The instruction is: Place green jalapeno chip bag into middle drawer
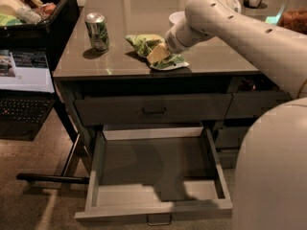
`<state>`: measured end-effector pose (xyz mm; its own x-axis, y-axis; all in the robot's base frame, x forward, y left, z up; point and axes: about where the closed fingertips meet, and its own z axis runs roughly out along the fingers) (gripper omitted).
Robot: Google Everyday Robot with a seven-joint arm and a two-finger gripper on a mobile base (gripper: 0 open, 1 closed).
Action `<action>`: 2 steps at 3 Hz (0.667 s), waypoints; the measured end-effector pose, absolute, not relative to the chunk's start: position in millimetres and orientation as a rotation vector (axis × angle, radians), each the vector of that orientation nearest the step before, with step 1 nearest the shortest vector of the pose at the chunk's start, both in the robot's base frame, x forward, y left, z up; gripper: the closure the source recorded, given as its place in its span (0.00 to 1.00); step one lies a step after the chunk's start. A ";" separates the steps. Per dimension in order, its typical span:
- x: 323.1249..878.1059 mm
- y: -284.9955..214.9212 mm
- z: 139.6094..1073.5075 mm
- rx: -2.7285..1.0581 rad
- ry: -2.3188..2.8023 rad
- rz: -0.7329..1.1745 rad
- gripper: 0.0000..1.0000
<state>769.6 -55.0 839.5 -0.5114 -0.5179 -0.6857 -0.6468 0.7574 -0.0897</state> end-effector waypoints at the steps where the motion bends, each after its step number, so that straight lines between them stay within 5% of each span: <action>1: 740.3 -61.8 865.8 -0.873 2.125 0.266 1.00; 2: 693.1 -64.7 875.8 -0.902 2.021 0.374 1.00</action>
Offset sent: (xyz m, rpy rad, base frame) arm -0.1486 -0.0473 0.0545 0.1847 -0.2688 0.2796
